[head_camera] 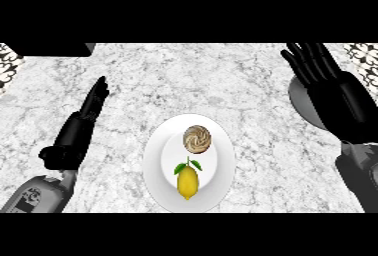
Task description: Pick the cupcake from the plate and place it in the pan
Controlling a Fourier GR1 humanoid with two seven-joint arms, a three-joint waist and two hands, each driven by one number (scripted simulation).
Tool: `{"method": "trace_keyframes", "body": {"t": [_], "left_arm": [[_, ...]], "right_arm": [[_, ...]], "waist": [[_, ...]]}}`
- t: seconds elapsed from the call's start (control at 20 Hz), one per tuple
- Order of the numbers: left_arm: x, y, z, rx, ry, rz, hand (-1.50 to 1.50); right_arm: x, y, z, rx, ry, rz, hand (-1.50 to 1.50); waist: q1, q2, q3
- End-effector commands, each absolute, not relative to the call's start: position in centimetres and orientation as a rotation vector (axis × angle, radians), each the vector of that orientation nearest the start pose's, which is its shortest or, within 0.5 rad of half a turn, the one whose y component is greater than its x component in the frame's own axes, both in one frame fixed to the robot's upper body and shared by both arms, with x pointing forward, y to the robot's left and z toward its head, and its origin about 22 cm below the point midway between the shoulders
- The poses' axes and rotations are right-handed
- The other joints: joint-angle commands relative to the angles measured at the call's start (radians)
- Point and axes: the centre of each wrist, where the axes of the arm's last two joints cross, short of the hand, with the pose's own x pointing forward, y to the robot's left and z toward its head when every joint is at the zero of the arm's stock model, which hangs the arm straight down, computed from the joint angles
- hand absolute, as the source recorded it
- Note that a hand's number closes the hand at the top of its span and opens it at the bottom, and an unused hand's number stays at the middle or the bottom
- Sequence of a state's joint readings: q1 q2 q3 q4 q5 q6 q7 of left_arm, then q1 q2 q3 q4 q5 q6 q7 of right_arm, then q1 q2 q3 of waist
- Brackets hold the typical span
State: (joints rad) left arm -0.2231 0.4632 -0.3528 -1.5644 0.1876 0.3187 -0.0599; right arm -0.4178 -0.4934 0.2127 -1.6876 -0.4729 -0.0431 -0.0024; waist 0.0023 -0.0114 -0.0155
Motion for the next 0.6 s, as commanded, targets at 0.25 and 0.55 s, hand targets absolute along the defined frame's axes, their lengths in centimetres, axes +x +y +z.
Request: {"method": "trace_keyframes", "body": {"t": [0.25, 0.55], "left_arm": [[27.2, 25.2, 4.6, 0.179, -1.602, -0.376, 0.00], [27.5, 24.5, 4.4, 0.106, -1.523, -0.346, 0.00]], "right_arm": [[31.5, -25.8, 4.9, -0.265, -1.369, -0.068, -1.50], [29.0, -23.7, -0.4, -0.755, -1.292, 0.061, -1.50]], "waist": [[0.028, 0.029, 0.012], [0.007, 0.015, 0.011]]}}
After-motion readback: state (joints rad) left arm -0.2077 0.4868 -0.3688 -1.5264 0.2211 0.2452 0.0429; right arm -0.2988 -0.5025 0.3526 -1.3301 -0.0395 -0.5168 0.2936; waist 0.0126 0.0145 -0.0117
